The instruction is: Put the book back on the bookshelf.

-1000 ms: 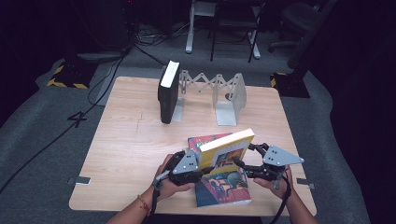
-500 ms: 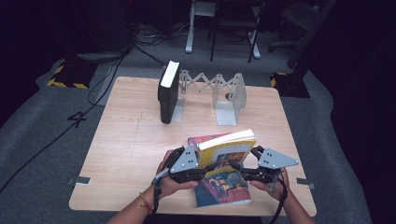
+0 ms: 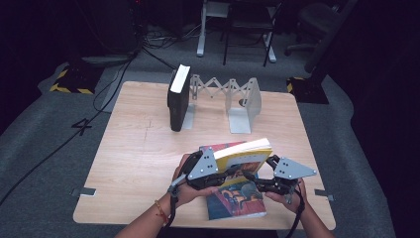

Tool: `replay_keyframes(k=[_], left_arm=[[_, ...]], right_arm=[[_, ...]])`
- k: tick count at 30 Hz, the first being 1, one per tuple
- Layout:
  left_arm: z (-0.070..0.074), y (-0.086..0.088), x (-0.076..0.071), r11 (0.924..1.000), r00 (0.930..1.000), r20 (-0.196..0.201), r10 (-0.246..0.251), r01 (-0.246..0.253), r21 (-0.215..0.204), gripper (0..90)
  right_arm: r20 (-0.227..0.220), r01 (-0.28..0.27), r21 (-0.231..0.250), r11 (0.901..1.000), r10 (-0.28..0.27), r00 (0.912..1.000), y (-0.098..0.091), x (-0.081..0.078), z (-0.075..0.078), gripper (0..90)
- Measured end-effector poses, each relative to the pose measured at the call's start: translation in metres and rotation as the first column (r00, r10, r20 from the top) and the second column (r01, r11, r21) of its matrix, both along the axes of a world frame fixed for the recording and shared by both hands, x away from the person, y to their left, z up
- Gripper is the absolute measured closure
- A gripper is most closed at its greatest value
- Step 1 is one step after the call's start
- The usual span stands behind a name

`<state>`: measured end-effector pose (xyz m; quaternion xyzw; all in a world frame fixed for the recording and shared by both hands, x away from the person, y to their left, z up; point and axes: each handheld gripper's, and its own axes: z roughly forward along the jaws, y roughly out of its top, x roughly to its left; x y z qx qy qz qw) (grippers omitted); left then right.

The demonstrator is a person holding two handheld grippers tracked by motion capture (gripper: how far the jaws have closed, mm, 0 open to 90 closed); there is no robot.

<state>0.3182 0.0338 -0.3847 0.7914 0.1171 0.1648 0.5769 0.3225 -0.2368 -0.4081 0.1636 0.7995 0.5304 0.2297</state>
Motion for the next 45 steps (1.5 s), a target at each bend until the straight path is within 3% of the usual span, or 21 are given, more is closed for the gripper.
replay_keyframes(k=[6,13,22,26,29,32,33,35,36,40,45], left_arm=[[0.000,0.001,0.003,0.9997,0.9997,-0.020,-0.016,0.016,-0.020,73.4],[0.000,0.003,0.004,0.9996,0.9992,-0.039,-0.011,0.010,-0.028,74.4],[0.001,0.011,0.005,0.9994,0.9986,-0.049,0.017,-0.019,-0.030,74.5],[0.001,0.016,0.005,0.9987,0.9981,-0.043,0.044,-0.045,-0.024,74.5],[0.001,0.021,0.005,0.9977,0.9971,-0.039,0.065,-0.066,-0.013,74.5],[0.002,0.029,0.005,0.9959,0.9955,-0.031,0.089,-0.090,-0.008,74.5],[0.002,0.029,0.005,0.9959,0.9955,-0.031,0.089,-0.090,-0.008,74.5],[0.001,0.034,0.005,0.9939,0.9936,-0.028,0.110,-0.110,-0.010,74.5],[0.002,0.037,0.005,0.9919,0.9918,-0.017,0.127,-0.127,-0.004,74.6],[0.003,0.048,0.008,0.9826,0.9826,-0.001,0.186,-0.186,0.006,74.8],[0.004,0.065,0.016,0.9676,0.9676,-0.005,0.252,-0.252,-0.003,74.8]], right_arm=[[0.001,0.010,-0.003,0.9999,-0.010,1.0000,0.001,0.001,0.000,40.1],[-0.009,0.022,-0.035,0.9992,-0.023,0.9997,-0.004,0.001,0.000,36.6],[-0.065,0.123,-0.090,0.9884,-0.129,0.9895,-0.042,0.002,-0.011,30.1],[-0.111,0.199,-0.091,0.9758,-0.208,0.9718,-0.074,0.005,-0.022,28.1],[-0.155,0.256,-0.089,0.9625,-0.267,0.9511,-0.090,0.007,-0.029,27.4],[-0.170,0.292,-0.126,0.9481,-0.311,0.9352,-0.101,0.009,-0.041,26.2],[-0.170,0.292,-0.126,0.9481,-0.311,0.9352,-0.101,0.009,-0.041,26.2],[-0.185,0.312,-0.157,0.9370,-0.338,0.9226,-0.107,0.011,-0.052,26.0],[-0.217,0.332,-0.162,0.9292,-0.362,0.9065,-0.111,0.016,-0.061,25.8],[-0.239,0.356,-0.210,0.9107,-0.401,0.8845,-0.111,0.024,-0.076,25.5],[-0.250,0.363,-0.241,0.9000,-0.419,0.8728,-0.110,0.031,-0.089,25.5]])
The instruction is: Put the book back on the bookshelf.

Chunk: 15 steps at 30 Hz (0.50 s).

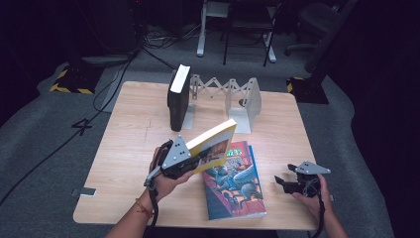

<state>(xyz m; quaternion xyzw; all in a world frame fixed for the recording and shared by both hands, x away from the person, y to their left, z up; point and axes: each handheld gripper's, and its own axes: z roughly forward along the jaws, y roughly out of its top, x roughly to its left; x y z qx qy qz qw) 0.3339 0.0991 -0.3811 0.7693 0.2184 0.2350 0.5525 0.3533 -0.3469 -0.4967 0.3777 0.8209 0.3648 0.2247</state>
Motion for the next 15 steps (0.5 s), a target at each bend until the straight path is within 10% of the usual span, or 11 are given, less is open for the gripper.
replay_keyframes(k=[7,15], left_arm=[[-0.001,0.025,0.010,0.9942,0.9943,-0.005,0.106,-0.106,-0.013,74.9],[-0.003,0.050,0.025,0.9658,0.9660,-0.006,0.258,-0.258,-0.022,74.8]], right_arm=[[-0.005,-0.009,0.002,1.0000,0.009,0.9999,0.003,0.001,-0.003,25.3],[-0.017,-0.002,0.001,1.0000,0.002,0.9999,0.005,0.002,-0.006,25.4]])
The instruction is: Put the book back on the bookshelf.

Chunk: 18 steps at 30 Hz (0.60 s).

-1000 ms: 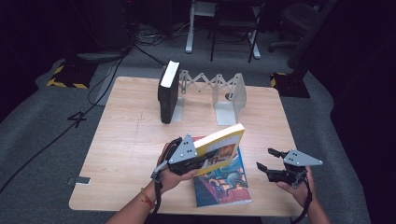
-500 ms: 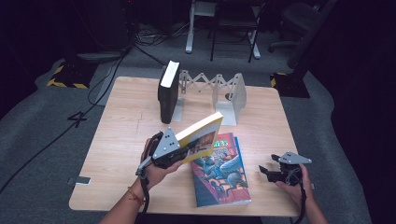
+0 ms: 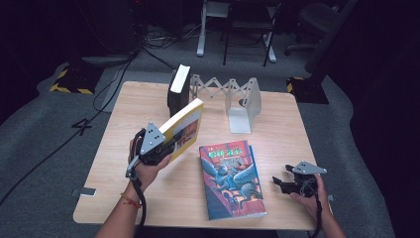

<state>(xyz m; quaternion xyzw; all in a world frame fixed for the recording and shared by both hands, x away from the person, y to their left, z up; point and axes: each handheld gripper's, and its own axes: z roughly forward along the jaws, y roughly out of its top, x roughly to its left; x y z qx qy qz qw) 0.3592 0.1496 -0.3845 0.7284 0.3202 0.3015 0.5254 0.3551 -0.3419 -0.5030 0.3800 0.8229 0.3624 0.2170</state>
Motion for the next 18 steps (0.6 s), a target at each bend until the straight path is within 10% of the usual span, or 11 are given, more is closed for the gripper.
replay_keyframes(k=[18], left_arm=[[-0.015,-0.015,0.043,0.9812,0.9800,-0.064,0.188,-0.190,-0.031,74.9]], right_arm=[[-0.011,0.006,0.004,1.0000,-0.006,0.9999,0.001,0.001,-0.001,25.3]])
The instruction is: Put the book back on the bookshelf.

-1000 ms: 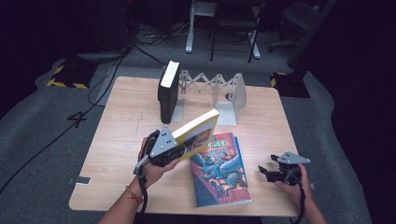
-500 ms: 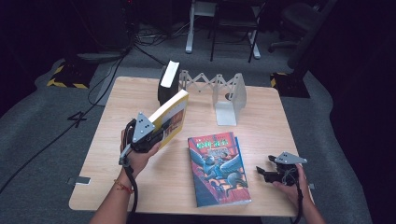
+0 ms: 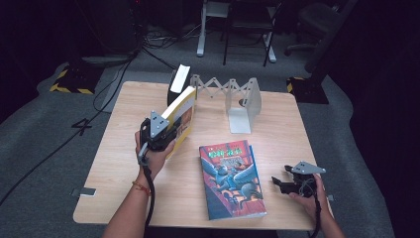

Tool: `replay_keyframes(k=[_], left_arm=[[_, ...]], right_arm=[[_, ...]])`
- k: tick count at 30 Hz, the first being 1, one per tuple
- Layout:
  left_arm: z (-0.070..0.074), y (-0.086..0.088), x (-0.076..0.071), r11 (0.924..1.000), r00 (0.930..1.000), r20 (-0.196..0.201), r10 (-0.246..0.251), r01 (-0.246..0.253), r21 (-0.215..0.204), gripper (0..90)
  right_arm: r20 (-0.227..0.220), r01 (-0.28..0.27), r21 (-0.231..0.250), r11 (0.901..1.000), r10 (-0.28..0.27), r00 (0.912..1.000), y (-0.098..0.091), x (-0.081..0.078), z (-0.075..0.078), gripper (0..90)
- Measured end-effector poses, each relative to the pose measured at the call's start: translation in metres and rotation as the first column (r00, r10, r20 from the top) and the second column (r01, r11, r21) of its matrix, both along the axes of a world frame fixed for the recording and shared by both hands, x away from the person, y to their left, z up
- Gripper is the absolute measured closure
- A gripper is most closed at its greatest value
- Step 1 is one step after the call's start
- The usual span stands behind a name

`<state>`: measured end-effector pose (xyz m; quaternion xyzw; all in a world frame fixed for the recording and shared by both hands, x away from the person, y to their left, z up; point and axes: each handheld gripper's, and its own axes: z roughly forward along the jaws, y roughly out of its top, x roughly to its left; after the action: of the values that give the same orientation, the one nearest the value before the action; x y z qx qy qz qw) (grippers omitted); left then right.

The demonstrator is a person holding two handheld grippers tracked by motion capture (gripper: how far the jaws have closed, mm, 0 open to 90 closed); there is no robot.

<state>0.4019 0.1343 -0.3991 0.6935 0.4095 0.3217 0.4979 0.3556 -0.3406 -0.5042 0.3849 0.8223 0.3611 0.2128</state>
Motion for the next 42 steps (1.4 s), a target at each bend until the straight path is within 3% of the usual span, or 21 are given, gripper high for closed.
replay_keyframes(k=[9,13,21,27,36,42], left_arm=[[-0.012,-0.015,0.020,0.9925,0.9920,-0.031,0.122,-0.122,-0.005,74.9],[-0.017,-0.018,0.028,0.9921,0.9913,-0.044,0.124,-0.125,-0.010,74.9],[-0.018,-0.026,0.035,0.9887,0.9885,-0.024,0.150,-0.150,-0.005,74.9],[-0.018,-0.029,0.042,0.9825,0.9825,-0.010,0.186,-0.186,-0.009,74.9],[-0.025,-0.034,0.050,0.9784,0.9793,-0.013,0.202,-0.202,-0.044,74.8],[-0.028,-0.038,0.053,0.9788,0.9793,0.001,0.202,-0.202,-0.033,74.7]], right_arm=[[0.003,-0.002,-0.003,1.0000,0.002,1.0000,0.000,-0.001,0.000,25.4],[0.001,-0.003,-0.002,1.0000,0.003,1.0000,0.001,-0.001,0.000,25.5],[0.002,-0.005,-0.001,1.0000,0.005,1.0000,0.001,-0.001,0.000,25.5],[0.003,-0.007,-0.001,1.0000,0.007,1.0000,0.001,-0.001,0.000,25.4],[0.000,-0.008,0.000,1.0000,0.008,1.0000,0.001,-0.001,0.000,25.4],[-0.003,-0.008,0.001,1.0000,0.008,1.0000,0.001,-0.001,0.000,25.5]])
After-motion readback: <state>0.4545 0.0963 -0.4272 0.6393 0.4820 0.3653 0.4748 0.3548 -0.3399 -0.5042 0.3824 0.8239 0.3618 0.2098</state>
